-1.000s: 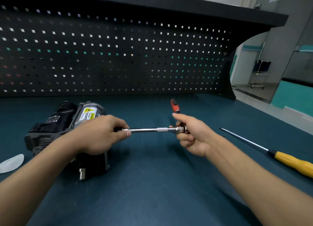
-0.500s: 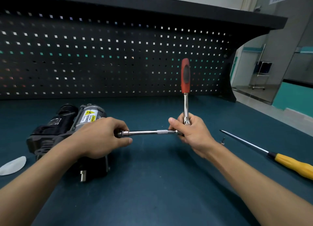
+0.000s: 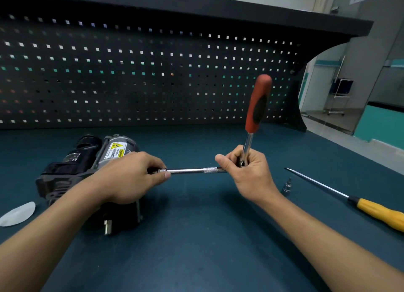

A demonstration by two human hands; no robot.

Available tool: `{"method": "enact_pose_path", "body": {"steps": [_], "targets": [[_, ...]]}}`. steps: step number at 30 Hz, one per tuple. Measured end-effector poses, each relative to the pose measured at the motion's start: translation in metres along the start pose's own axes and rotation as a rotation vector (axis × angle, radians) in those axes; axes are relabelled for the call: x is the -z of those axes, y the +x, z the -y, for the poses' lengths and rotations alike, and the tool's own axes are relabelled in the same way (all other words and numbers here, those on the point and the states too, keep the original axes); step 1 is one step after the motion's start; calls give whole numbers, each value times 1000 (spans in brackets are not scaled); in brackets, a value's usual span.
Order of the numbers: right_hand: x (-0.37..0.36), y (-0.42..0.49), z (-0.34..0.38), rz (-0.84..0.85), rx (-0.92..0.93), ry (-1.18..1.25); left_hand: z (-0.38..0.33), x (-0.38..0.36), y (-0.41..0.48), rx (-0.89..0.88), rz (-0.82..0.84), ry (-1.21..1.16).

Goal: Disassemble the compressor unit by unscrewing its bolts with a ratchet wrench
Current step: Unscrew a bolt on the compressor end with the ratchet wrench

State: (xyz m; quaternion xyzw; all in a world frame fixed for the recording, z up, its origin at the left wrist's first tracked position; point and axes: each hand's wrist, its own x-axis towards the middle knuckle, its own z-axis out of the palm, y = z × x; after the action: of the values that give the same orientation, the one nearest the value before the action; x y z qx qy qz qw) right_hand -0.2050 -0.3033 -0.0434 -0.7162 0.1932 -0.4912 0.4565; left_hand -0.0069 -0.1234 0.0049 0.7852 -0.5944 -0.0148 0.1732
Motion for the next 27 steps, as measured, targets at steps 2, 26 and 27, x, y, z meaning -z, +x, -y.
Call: {"method": "enact_pose_path", "body": {"steps": [2, 26, 27], "targets": [[-2, 0, 2, -26, -42, -27, 0, 0, 0, 3, 3, 15], [9, 5, 17, 133, -798, 99, 0, -1, 1, -1, 8, 50], [11, 5, 17, 156, -828, 100, 0, 0, 1, 0, 7, 46]]}}
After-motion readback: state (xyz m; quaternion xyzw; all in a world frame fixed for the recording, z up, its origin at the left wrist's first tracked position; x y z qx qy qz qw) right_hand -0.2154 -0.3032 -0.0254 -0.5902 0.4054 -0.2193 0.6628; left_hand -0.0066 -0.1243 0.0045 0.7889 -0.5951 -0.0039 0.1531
